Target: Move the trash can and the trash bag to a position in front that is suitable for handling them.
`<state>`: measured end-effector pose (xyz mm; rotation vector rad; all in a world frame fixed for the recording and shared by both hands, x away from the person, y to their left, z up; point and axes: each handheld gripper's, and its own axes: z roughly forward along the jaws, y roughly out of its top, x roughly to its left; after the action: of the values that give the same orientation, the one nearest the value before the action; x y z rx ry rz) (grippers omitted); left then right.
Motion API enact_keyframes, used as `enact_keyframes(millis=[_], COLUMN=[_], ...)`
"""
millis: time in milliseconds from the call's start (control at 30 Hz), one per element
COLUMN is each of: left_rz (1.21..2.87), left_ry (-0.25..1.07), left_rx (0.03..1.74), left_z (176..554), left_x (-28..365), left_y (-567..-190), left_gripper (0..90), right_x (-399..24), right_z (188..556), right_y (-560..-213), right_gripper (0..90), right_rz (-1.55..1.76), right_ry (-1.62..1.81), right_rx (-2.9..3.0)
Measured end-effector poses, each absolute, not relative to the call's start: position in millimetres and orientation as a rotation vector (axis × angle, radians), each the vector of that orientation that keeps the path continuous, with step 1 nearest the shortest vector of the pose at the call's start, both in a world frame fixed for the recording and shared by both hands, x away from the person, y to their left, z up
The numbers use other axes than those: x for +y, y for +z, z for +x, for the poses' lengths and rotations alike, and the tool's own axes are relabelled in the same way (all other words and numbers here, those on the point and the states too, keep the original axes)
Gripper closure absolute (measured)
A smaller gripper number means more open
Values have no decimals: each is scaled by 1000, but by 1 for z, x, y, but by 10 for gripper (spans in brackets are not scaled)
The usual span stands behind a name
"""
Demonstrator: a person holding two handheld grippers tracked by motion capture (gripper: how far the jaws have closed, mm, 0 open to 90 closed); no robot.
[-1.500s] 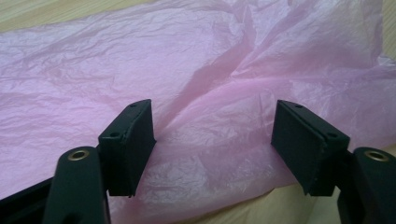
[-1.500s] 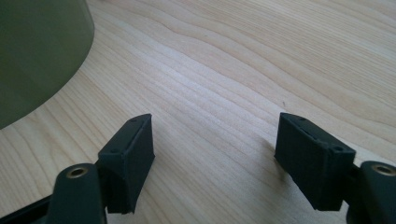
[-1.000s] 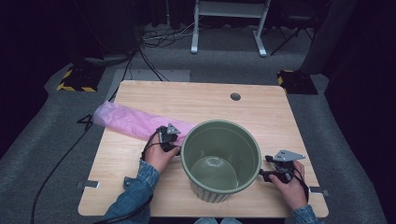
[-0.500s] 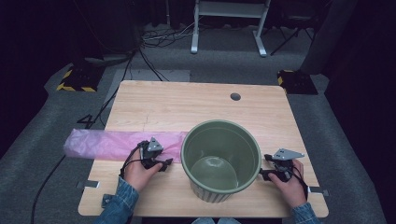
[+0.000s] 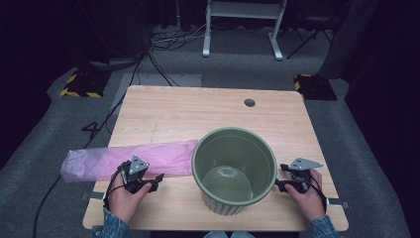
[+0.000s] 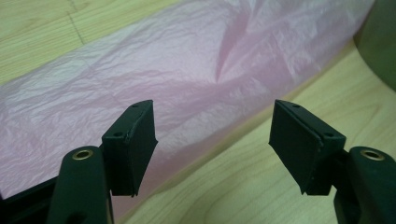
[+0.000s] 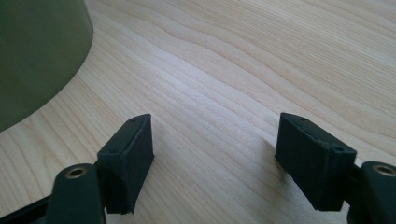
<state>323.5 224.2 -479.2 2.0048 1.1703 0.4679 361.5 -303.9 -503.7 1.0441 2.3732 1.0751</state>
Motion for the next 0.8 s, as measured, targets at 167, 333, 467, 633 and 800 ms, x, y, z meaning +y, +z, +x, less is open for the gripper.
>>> enact_keyframes(millis=[167, 333, 467, 633, 800], left_rz=[2017, 2053, 2084, 2114, 2129], left_ry=[470, 460, 430, 431, 445], left_rx=[1087, 1080, 1134, 1157, 1110], left_z=[343, 374, 387, 387, 377], left_x=[186, 146, 133, 143, 164], left_y=[-475, -482, -494, -496, -498], left_gripper=[309, 328, 364, 436, 464], right_x=[-304, -304, -304, -304, -304], right_z=[362, 361, 361, 361, 361], right_y=[-504, -504, -504, -504, -504], right_gripper=[277, 277, 276, 277, 277], right_rz=[1045, 1045, 1044, 1036, 1036], right_ry=[1075, 1075, 1076, 1078, 1077], right_rx=[2373, 2373, 2373, 2378, 2378])
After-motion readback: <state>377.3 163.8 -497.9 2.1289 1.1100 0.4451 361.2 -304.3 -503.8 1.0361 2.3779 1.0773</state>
